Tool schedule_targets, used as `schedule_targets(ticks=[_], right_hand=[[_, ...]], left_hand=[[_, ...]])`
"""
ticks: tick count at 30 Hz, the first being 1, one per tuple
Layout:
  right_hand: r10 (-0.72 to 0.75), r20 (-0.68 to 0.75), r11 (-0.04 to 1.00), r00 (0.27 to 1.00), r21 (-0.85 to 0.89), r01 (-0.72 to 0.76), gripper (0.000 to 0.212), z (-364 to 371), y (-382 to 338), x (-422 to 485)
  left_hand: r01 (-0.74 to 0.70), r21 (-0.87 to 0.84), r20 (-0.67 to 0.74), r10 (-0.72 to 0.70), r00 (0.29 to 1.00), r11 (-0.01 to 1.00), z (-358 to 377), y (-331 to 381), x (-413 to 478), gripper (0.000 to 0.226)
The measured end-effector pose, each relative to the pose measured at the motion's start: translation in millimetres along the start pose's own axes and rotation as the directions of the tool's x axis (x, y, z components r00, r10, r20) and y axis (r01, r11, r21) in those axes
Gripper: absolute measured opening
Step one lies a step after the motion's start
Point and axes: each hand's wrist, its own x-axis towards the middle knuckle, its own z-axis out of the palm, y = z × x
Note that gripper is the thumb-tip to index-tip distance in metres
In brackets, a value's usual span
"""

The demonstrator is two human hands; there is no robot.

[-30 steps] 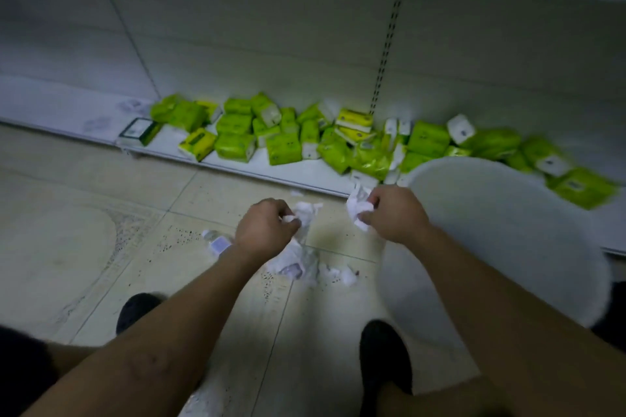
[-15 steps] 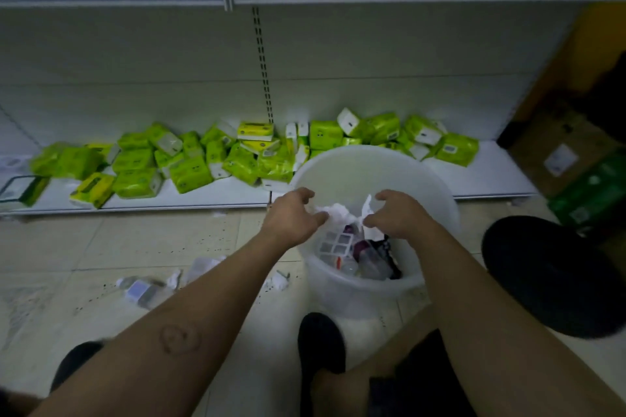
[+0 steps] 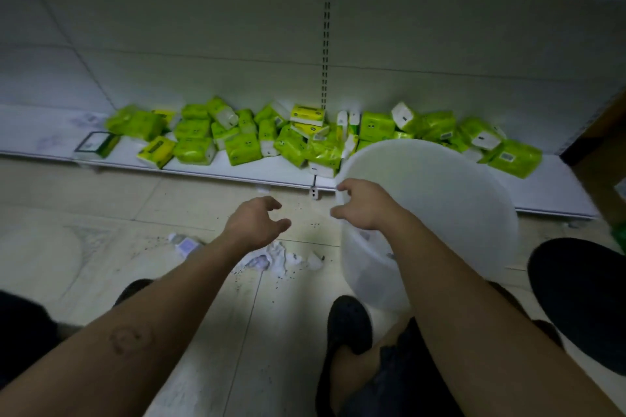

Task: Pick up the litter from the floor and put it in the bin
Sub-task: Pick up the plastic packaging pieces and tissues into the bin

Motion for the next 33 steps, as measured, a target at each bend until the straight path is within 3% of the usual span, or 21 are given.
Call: schedule_targets(ticks=[8, 14, 18, 22, 26, 28, 30, 33], right_hand=[[-0.106, 0.242, 0.975, 0.964, -0.166, 0.148, 0.059, 88.9, -75.5, 37.0], [0.075, 0.418, 0.937, 0.906, -0.34, 0.079, 0.042, 153.2, -50.0, 76.3], [0.226, 0.528, 0.915, 0.818, -0.403, 0.007, 0.049, 206.3, -4.1, 92.7], [0.298, 0.538, 0.917, 0.789, -0.391, -0.081, 0.046, 255.0, 28.4, 113.0], [0.351, 0.529, 0.904, 0.772, -0.408, -0.132, 0.062, 288.8, 53.4, 143.0], [0.366, 0.527, 0.878, 0.767, -0.469, -0.096, 0.061, 302.9, 69.2, 157.9], [0.414, 0.489, 0.86, 0.768, -0.487, -0.153, 0.063, 311.1, 82.0, 169.7], [0.468, 0.486, 0.855, 0.738, -0.462, -0.238, 0.071, 318.1, 97.6, 178.4]], left_hand=[[0.205, -0.058, -0.007, -0.206, 0.979, 0.977, -19.2, -109.0, -20.7, 0.05], [0.298, -0.109, 0.079, -0.291, 0.953, 0.948, 13.8, -166.9, -8.2, 0.052], [0.346, -0.109, 0.218, -0.317, 0.923, 0.932, 58.3, -191.4, 18.5, 0.053], [0.317, -0.047, 0.283, -0.292, 0.914, 0.947, 96.8, -213.7, 59.3, 0.051], [0.194, 0.129, 0.334, -0.227, 0.915, 0.972, 135.1, -232.9, 94.9, 0.044], [0.088, 0.264, 0.389, -0.189, 0.902, 0.961, 152.3, -241.5, 109.2, 0.046], [0.03, 0.352, 0.428, -0.189, 0.884, 0.936, 165.5, -249.7, 118.3, 0.05], [-0.003, 0.385, 0.434, -0.178, 0.883, 0.923, 179.9, -257.6, 124.0, 0.062]])
